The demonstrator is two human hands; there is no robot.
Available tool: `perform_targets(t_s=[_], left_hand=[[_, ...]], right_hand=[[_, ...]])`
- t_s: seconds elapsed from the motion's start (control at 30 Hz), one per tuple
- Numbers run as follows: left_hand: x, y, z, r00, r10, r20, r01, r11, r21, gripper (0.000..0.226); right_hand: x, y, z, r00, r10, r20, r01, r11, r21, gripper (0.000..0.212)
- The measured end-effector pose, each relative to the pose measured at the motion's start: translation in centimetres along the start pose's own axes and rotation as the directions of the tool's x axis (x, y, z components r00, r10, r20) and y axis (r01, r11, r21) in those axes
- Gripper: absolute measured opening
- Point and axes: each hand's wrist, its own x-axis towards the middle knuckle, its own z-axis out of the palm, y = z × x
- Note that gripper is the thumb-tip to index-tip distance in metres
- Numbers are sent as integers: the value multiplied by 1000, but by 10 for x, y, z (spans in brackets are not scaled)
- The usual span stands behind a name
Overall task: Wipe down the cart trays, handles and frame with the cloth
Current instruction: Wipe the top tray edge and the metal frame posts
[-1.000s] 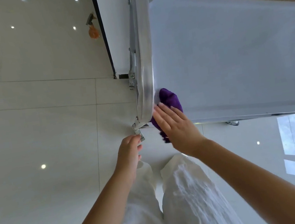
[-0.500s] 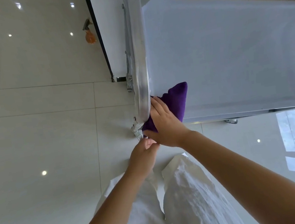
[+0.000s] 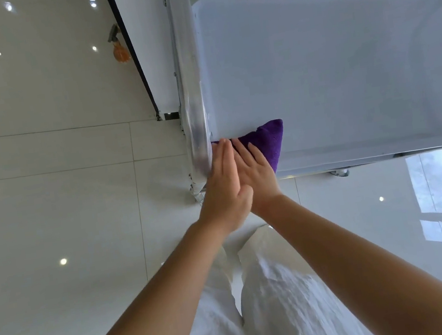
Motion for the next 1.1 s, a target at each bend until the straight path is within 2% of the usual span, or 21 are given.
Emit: perform_targets(t_s=[0.13,0.23,0.33,0.57,0.7,0.8,0.87,0.9,1.0,1.1], left_hand=[[14,-16,9,993,-26,117,-6,962,272,78],[10,-19,16,986,-40,159,-51,849,527,86],[12,-18,18,976,-97,197,-49,777,628,92],[14,-15,19,971,-156,184,-2,758,652,92],[20,7,30,981,-176,81,91,787,610,86],[23,32,67,984,-113,136,28,860,509,84],[26,39,88,987,-136,85,85,893,441,86],[28,38,94,986,-156,57,116,893,436,89],[31,33,101,978,-206,26,172,874,455,98],[30,38,109,972,-234,3,195,815,547,102]], right_hand=[[-7,28,9,1000,8,-29,-10,999,-48,59],[-14,52,12,999,-25,-43,23,998,-51,71],[-19,68,15,998,-51,-46,47,996,-77,76],[-38,121,19,998,-46,-53,38,990,-138,84],[-37,121,26,994,-50,-97,38,993,-116,84],[-36,120,29,986,-58,-155,45,995,-86,70],[-36,121,29,980,-64,-187,52,996,-66,53],[-35,122,29,979,-72,-190,62,996,-59,51],[-37,134,31,976,-135,-169,125,990,-67,63],[-44,151,31,970,-167,-174,157,985,-68,73]])
